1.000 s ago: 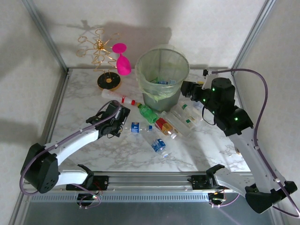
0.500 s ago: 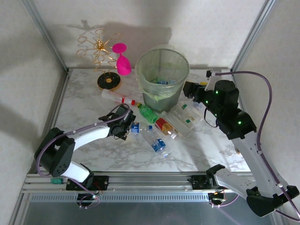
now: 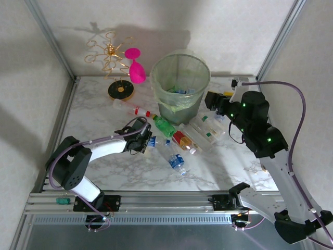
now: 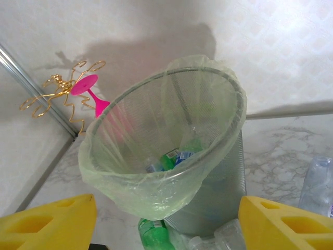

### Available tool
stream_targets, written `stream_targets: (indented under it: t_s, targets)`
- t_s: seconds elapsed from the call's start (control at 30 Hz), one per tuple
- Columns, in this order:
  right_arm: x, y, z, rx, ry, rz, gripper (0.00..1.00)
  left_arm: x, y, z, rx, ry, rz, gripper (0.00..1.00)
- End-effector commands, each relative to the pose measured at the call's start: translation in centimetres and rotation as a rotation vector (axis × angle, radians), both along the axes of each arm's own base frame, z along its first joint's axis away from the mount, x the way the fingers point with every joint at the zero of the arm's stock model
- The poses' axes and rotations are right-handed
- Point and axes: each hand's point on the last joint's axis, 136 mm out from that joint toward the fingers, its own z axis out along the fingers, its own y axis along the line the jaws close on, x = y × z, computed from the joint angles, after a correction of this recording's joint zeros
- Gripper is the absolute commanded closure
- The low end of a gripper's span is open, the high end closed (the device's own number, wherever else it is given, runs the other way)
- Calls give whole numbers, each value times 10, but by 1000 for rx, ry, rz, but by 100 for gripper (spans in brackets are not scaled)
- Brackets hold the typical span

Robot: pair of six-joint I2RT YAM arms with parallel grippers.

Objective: Put the plastic bottles in the bin

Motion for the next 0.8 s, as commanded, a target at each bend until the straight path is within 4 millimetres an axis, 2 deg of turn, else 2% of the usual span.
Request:
stream_targets:
  t_s: [0.0,0.17,0.33,0.47,0.67,0.77]
  targets:
    - [-9,1,4,-1,-15,25,28,3,6,-7,20,21,52,45]
    - [-14,2,10,11,-24,43,28,10,13,11,16,-30,65,51]
    - [-18,-1,15,14,-38,40,28,13,28,40,24,-99,81,55]
    - [-20,5,18,23,-43,76,28,12,46,77,48,-188,92,56]
    - [-21,17,21,39,-46,139,28,6,80,148,143,-382,105,60]
    - [-20,23,17,38,-34,164,28,8,79,188,177,-509,19,59]
